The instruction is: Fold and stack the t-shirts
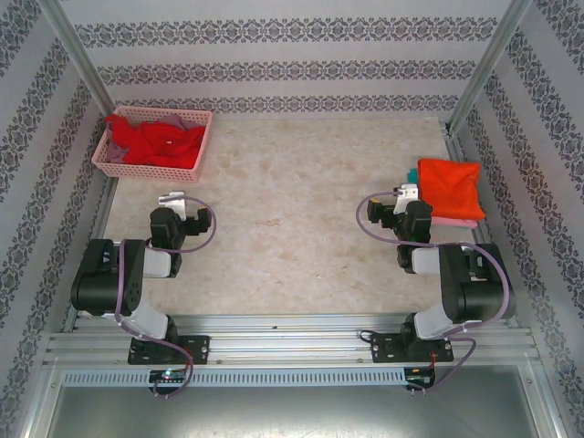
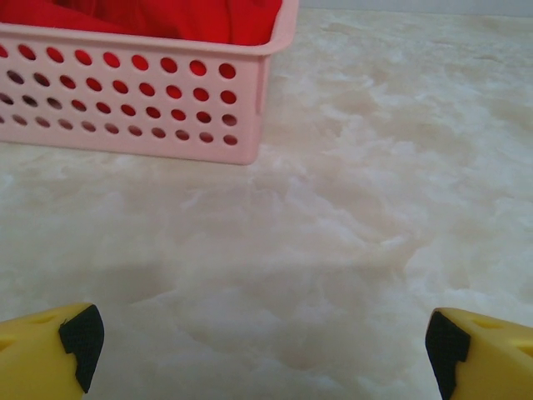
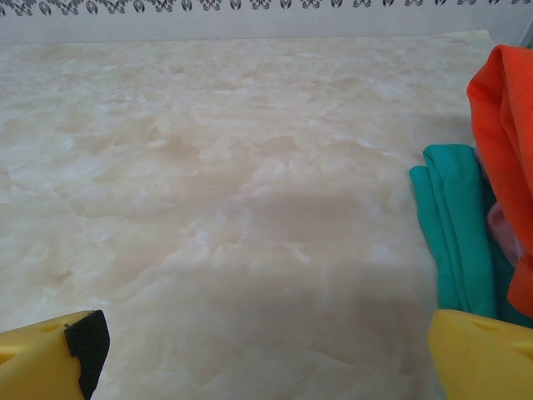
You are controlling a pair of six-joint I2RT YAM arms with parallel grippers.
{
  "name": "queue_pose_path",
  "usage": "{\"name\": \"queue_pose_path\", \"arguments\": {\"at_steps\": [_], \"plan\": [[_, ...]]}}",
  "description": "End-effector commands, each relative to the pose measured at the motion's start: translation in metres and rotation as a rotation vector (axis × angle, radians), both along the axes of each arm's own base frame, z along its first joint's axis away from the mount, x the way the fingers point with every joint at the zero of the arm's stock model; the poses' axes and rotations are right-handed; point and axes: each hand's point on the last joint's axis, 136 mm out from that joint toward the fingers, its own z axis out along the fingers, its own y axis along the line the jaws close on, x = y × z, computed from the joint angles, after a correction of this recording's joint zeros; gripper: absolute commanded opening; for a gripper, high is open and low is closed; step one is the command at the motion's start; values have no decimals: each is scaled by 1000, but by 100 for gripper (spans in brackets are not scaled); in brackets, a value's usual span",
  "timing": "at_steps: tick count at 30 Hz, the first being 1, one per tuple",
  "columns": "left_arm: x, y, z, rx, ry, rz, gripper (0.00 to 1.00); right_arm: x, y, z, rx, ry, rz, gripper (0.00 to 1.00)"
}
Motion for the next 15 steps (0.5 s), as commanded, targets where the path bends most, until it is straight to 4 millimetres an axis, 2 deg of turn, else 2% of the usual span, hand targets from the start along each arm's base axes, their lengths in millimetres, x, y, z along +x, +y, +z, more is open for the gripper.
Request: {"name": "queue_pose_path", "arguments": {"at_steps": [1, 15], "plan": [[9, -10, 12, 15, -41, -59, 100, 6, -1, 13, -14, -49, -4, 98], [9, -11, 12, 17, -39, -66, 100, 6, -1, 13, -17, -48, -5, 98]]}}
